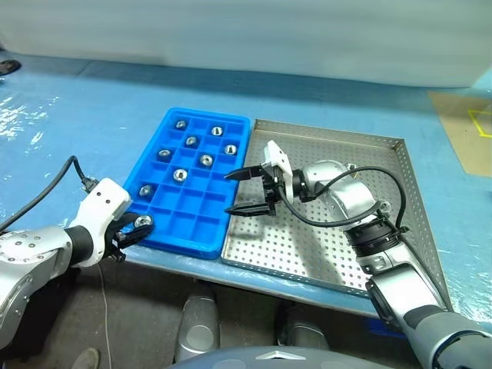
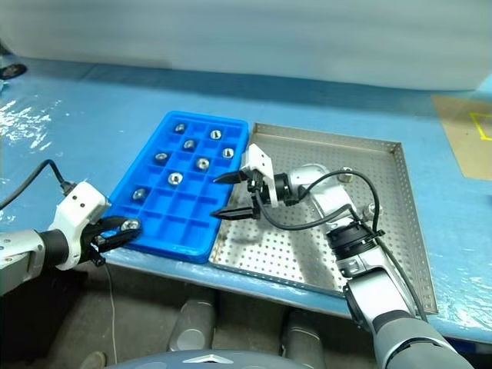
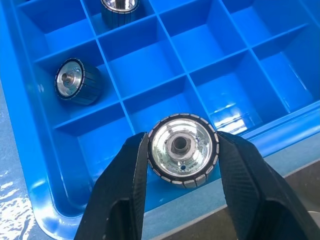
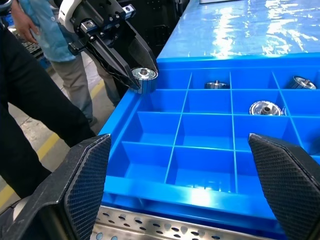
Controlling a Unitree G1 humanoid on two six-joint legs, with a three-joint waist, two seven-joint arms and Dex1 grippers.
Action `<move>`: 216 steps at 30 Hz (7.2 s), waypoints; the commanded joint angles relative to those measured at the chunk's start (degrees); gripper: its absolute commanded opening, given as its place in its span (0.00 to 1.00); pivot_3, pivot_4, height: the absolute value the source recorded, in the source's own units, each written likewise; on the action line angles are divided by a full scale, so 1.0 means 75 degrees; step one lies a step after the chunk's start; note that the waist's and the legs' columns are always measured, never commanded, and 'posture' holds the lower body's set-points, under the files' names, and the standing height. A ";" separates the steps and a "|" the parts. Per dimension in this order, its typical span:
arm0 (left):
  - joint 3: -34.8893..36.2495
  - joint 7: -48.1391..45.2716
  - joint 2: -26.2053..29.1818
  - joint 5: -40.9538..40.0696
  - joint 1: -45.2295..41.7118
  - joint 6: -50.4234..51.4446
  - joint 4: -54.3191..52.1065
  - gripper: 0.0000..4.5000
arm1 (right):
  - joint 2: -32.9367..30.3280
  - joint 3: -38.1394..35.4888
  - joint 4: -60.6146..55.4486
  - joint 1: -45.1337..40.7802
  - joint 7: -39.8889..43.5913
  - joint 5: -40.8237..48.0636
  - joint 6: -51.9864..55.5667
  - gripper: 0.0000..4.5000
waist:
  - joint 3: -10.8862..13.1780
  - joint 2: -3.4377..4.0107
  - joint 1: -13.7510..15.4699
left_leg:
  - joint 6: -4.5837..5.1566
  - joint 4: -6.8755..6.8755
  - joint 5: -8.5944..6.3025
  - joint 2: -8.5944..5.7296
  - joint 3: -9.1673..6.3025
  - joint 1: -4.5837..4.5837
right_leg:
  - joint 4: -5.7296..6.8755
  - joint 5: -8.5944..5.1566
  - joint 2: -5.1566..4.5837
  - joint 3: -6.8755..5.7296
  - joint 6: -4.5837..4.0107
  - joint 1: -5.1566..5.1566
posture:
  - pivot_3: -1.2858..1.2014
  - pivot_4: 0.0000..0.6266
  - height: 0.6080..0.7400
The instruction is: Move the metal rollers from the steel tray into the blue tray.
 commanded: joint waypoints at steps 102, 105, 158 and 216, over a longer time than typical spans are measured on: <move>-0.4296 -0.1475 -0.2498 0.2135 -0.5952 -0.5098 0.7006 0.99 | -0.1098 -0.1614 -0.3948 0.2386 -0.2912 0.0762 0.1463 1.00 | -0.0009 0.0007 -0.1141 | -0.0051 0.0049 0.0038 -0.0013 0.0008 0.0029 | 0.0102 0.0001 0.0001 0.0048 0.0002 -0.0005 | 0.48 0.24 1.00; -0.4386 -0.1690 -0.2825 0.2176 -0.6245 -0.5187 0.7404 0.99 | -0.1209 -0.1746 -0.4227 0.2555 -0.3103 0.0829 0.1623 1.00 | -0.0009 0.0007 -0.1205 | -0.0049 0.0051 0.0038 -0.0020 0.0008 0.0028 | 0.0101 0.0001 0.0000 0.0062 0.0003 -0.0003 | 0.47 0.24 1.00; -0.5059 -0.6069 -0.6081 0.3915 -0.9494 -1.0065 1.3371 0.99 | -0.1652 -0.4938 -0.6785 0.7386 -0.6684 0.1292 0.2979 1.00 | -0.0008 0.0007 -0.2219 | 0.0076 0.0046 -0.0035 -0.0044 0.0053 0.0043 | -0.0047 0.0013 -0.0009 0.0085 0.0038 0.0062 | 0.29 0.24 1.00; -0.5152 -0.5661 -0.4270 0.3472 -0.7243 -0.7726 0.8949 1.00 | -0.3026 -0.3355 -0.4467 0.4657 -0.5671 0.1320 0.5378 0.36 | -0.0009 0.0013 -0.1956 | 0.0059 0.0035 -0.0024 -0.0037 0.0062 0.0071 | -0.0028 0.0017 -0.0006 0.0091 0.0031 0.0070 | 0.37 0.24 1.00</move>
